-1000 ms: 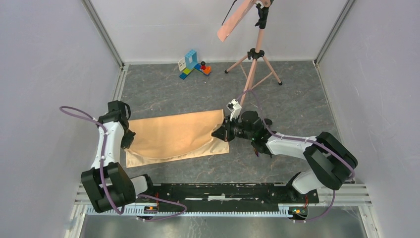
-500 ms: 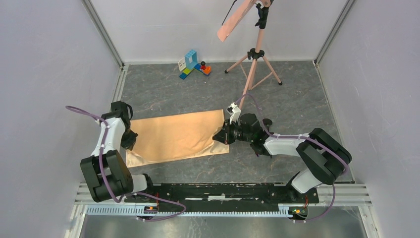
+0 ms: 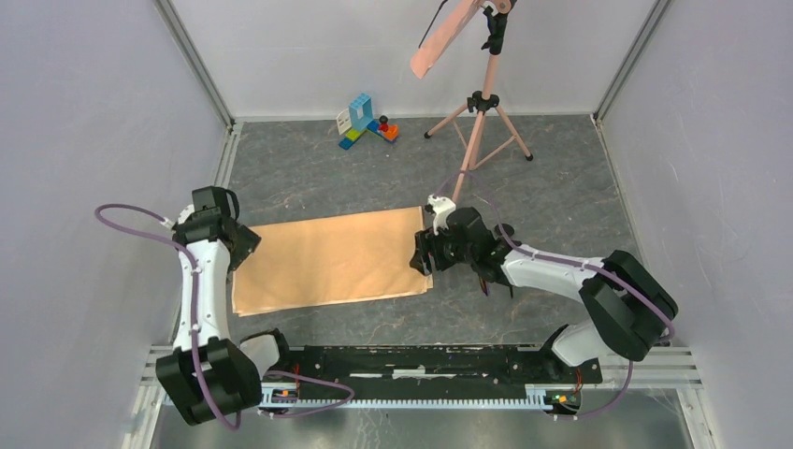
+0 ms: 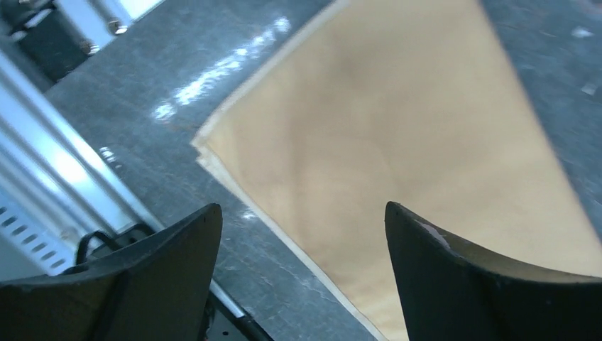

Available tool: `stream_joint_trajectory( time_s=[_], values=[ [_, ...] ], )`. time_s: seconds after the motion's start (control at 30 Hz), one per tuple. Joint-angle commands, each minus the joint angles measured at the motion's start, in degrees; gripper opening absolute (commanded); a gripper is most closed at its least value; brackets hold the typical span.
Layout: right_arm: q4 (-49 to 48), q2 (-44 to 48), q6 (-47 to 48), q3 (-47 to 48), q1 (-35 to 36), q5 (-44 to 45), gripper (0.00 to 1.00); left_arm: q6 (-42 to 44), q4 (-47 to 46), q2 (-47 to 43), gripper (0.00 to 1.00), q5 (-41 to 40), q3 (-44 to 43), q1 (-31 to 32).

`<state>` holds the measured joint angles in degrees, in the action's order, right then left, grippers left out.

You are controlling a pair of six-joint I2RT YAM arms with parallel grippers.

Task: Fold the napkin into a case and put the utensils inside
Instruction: Fold and flatten the napkin at the center of the board.

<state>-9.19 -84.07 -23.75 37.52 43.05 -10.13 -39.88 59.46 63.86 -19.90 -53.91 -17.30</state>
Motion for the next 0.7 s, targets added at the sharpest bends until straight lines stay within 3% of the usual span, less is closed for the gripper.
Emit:
stream_joint_trajectory(
  time_s=[0.0,0.17,0.27,0.5,0.67],
  values=[
    [8.21,1.13,11.37,7.36,0.28,6.98,0.73,7.76,-5.19,-2.87,0.92,13.06,-1.29,-0.16],
    [2.88,-5.08,10.96,13.03,0.26,-1.41,0.73,11.64,-12.28,-1.77,0.97,29.1,-0.67,-0.14],
    [1.02,-9.25,9.51,16.34,0.21,-1.07,0.72,10.26,-16.19,-0.78,0.97,32.68,0.64,-0.18],
    [13.11,-15.24,3.68,25.37,-0.94,17.06,0.59,10.77,-16.58,-1.49,0.96,39.87,0.82,-0.13],
    [9.71,-15.68,2.07,24.97,-3.08,17.58,0.54,15.63,-13.54,-5.23,0.97,39.88,0.97,-0.1]
  ],
)
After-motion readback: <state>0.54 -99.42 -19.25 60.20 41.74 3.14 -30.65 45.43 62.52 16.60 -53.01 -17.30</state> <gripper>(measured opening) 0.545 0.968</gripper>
